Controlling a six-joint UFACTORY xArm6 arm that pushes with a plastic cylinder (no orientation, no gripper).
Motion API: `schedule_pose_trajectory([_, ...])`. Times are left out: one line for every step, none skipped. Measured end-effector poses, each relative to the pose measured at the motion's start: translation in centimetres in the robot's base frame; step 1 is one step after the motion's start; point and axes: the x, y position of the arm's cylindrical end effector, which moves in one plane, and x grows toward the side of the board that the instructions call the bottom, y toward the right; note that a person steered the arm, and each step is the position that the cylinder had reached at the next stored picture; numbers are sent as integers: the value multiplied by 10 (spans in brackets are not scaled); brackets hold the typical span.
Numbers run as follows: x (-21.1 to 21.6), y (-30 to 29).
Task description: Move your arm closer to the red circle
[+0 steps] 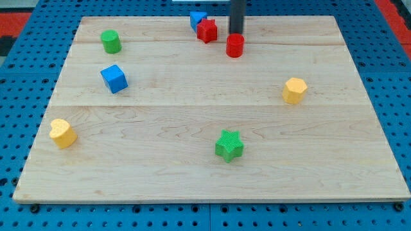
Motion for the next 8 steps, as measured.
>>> schedule_pose_trajectory([0, 58])
schedule_pose_trajectory([-19, 48])
schedule_pose_trajectory([-52, -11])
schedule_pose_trajectory([-52, -18])
schedule_pose_trajectory([-53, -18])
schedule_pose_trajectory([-53, -22])
schedule_pose_trajectory([-52, -23])
schedule_pose_trajectory([-52, -22])
